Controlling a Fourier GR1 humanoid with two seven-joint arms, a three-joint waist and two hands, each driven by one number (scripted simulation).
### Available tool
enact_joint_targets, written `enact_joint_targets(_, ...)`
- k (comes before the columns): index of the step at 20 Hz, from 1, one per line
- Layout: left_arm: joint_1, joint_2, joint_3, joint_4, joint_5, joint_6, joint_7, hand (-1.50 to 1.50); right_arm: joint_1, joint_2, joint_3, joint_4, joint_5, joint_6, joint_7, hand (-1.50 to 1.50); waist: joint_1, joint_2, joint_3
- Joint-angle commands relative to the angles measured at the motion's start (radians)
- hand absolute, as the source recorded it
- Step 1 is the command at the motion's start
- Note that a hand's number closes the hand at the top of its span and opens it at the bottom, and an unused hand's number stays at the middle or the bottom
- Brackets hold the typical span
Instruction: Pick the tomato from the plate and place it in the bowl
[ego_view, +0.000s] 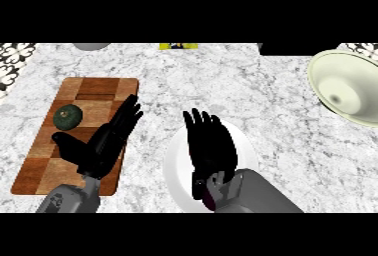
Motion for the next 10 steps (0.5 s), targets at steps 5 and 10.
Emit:
enact_joint_targets(5, -0.009, -0.006, 0.027, 0.021, -0.018, -0.032, 0.012, 0.0, 0.039, 0.025, 0.017, 0.058, 0.015, 0.08, 0.118, -1.5, -0.001, 0.0, 0.001)
enact_joint_targets(10, -0.038, -0.063, 0.029, 0.055, -0.068, -0.015, 0.001, 0.0, 0.038, 0.025, -0.013, 0.115, 0.067, 0.066, 0.033, -1.5, -0.002, 0.0, 0.001)
